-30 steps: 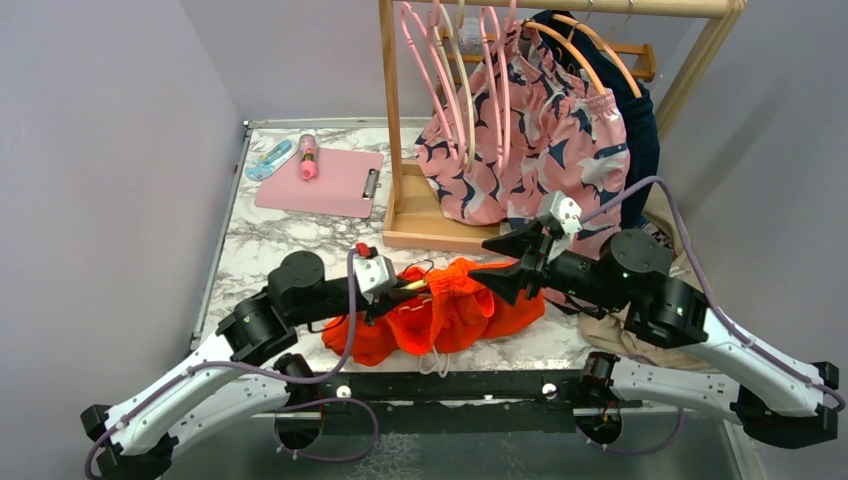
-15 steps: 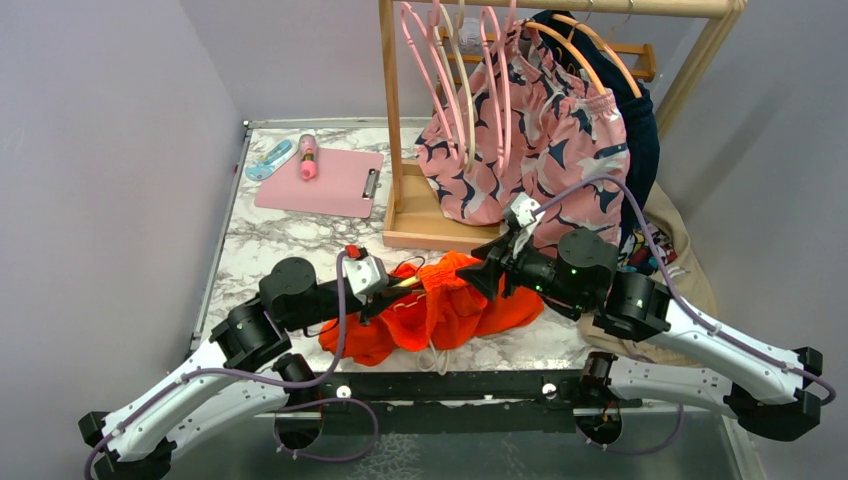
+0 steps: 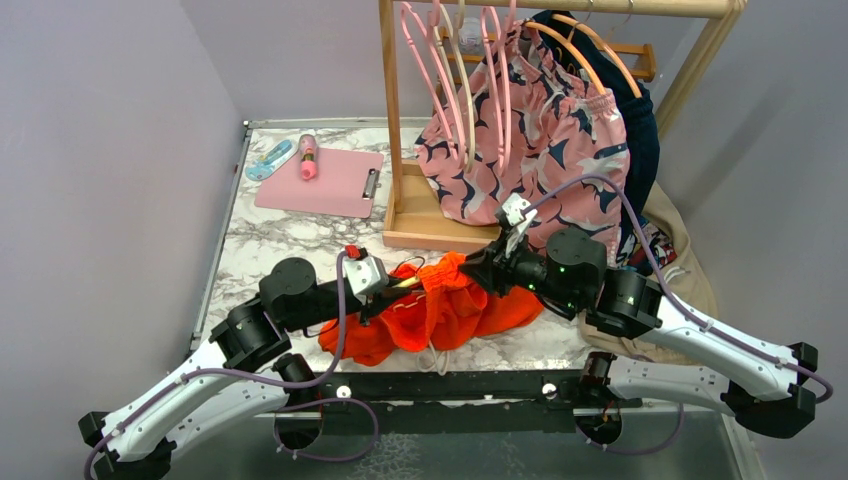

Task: Place the shorts on the hanger
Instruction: Hang the shorts on the hanger.

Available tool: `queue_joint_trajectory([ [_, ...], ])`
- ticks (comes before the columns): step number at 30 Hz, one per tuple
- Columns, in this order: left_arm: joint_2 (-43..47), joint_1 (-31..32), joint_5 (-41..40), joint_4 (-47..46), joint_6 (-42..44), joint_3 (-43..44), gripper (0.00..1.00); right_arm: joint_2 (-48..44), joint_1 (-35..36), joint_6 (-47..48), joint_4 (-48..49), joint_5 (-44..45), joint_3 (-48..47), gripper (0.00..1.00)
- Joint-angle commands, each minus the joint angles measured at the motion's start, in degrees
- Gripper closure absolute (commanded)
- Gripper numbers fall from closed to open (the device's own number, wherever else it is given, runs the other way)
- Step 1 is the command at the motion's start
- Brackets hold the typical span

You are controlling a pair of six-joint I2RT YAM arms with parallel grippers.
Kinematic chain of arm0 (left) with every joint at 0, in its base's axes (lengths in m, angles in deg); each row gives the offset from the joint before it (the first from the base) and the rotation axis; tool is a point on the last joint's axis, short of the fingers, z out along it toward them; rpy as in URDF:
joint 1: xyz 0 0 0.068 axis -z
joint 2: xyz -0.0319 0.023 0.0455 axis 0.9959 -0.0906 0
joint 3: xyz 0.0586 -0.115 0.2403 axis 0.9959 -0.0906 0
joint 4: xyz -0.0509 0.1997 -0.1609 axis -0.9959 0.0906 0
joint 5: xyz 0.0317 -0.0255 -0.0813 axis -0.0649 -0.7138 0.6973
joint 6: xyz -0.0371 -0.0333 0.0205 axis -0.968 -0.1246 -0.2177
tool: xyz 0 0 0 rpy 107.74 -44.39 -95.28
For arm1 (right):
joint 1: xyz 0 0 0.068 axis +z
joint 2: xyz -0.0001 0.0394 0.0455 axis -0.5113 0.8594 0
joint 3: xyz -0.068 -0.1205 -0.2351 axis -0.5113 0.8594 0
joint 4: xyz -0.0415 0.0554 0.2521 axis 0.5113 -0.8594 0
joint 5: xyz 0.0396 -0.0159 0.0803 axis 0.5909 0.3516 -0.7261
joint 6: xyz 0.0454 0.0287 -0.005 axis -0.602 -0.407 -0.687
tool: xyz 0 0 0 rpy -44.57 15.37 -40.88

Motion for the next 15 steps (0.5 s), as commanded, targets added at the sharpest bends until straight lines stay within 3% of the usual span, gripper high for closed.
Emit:
queue_joint_trajectory([
  [1,1.10,-0.17,-0.84,-3.52,-0.24,1.69,1.00,-0.10,0.23,-0.09,-1.41,1.85,0.33,0.77],
  [5,1.11,-0.22,-0.81,-3.27,-0.24,1.93,1.00,-0.14,0.23,0.20,-1.43,2.33,-0.09,0.98],
  [15,1.71,-0.22,-0.30,-1.37,0.11,2.68,1.00,-0.13,0.21,1.88,-3.36,8.92,-3.14,0.99],
])
